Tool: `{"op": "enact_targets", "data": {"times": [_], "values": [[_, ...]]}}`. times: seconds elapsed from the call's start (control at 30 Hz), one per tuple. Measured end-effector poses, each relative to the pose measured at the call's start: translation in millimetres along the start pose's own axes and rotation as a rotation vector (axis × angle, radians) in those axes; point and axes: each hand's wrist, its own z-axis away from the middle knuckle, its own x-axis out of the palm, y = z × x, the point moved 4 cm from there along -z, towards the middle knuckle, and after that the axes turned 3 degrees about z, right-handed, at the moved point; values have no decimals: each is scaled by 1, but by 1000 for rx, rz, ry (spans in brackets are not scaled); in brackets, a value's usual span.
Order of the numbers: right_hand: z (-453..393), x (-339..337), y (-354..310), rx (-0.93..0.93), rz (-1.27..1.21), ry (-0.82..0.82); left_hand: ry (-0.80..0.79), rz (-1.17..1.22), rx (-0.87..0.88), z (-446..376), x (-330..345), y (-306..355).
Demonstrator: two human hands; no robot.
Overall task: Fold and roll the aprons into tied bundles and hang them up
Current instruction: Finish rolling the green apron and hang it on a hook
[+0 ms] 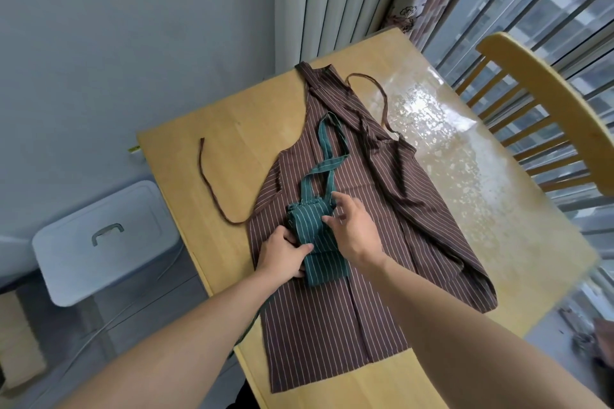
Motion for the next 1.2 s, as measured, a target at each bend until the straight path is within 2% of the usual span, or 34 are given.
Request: {"op": "enact_targets", "data": {"times": [0.07,0.1,0.17,0.27,0.33,0.4,0.5,0.53,0.57,0.7,0.83,0.9,0.97,1.1,1.2], "values": [[17,-12,-6,-279,235,105,50,-112,39,-2,-3,4],[28,-14,-5,-439,334,98,84,-194,73,-2,-5,6],[49,-10,3,-622,504,-60,190,-338,153,-2,-13,15],[66,6,26,-643,720,-306,226,-406,250,-5,-22,28],[68,14,33,-622,751,-362,186,-385,275,-6,-25,32],[67,17,31,-579,740,-359,243,-361,380,-5,-29,35],[67,19,27,-564,710,-300,294,-556,826,8,-30,43],[66,19,26,-565,692,-288,237,-622,956,11,-26,43],[65,18,25,-567,668,-278,150,-681,1004,14,-23,40],[52,4,16,-602,543,-244,-138,-836,793,17,-20,23],[23,-9,-8,-562,430,-281,-253,-840,555,11,-25,18],[7,-11,-19,-490,321,-275,-241,-688,364,5,-25,19],[-6,-10,-23,-365,232,-264,-162,-497,237,-4,-23,23],[-21,-10,-20,-93,-11,-212,-70,-381,192,-17,-28,38],[-26,-9,-11,55,-168,-325,-89,-398,109,-23,-31,48]]}}
